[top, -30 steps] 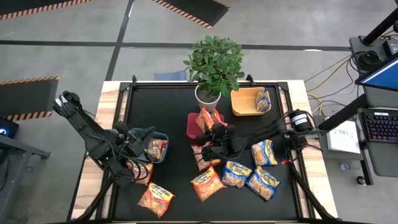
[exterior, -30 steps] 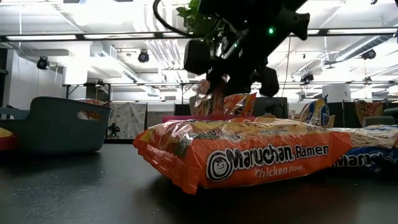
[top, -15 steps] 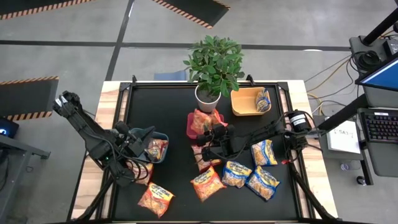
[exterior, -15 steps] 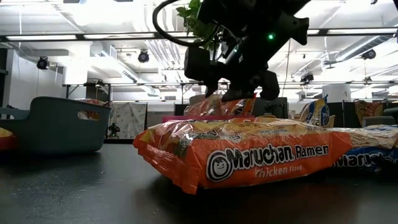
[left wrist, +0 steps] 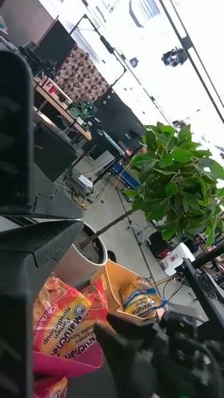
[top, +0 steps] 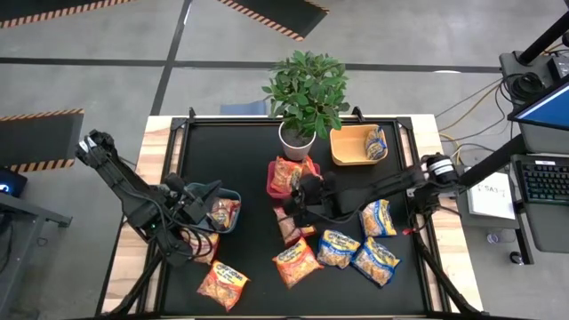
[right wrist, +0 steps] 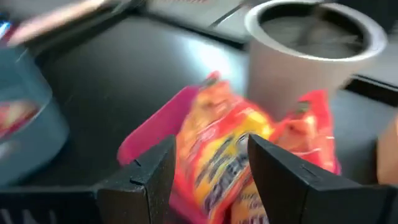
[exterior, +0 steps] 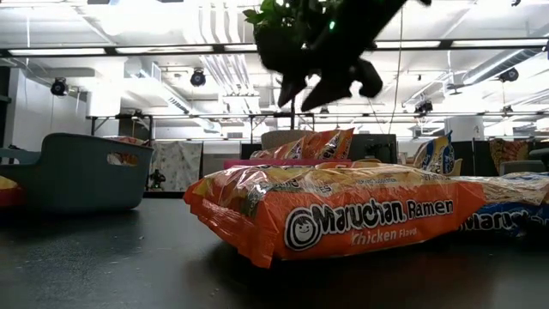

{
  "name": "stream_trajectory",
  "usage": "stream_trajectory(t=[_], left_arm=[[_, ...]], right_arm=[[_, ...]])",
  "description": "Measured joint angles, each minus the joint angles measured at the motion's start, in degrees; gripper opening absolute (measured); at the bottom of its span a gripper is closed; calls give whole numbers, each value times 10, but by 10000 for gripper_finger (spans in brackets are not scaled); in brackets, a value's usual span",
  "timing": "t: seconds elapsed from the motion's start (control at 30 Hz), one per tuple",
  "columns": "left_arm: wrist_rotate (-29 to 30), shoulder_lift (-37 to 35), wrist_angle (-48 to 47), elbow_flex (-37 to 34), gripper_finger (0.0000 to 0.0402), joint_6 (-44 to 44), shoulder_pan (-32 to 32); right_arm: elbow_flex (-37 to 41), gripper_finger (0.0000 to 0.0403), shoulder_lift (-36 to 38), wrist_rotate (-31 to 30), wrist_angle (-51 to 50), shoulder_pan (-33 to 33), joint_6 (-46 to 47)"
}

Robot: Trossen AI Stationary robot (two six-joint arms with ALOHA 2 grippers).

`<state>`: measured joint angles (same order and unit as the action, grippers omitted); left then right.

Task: Sort Maruchan noodles
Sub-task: Put the right red noodle pack into the green bin

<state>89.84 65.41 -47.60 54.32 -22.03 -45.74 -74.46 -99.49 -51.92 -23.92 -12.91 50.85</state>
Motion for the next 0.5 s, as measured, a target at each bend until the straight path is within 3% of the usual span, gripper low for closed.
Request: stream_trajectory(t=[0.13,0.27,0.4,0.5], left_arm=[[-20,0,3,0,0,-3,3],[-88,0,21,0,0,-4,5],[-183,0,56,-1,0,-27,6],[-222,7,85,-6,0,-86,6]], right_arm=[[0,187,32,115,1,-5,-99],[1,183,49,188,-11,-18,-163],[1,178,55,237,-35,-34,-197],[2,175,55,240,-67,-47,-220]])
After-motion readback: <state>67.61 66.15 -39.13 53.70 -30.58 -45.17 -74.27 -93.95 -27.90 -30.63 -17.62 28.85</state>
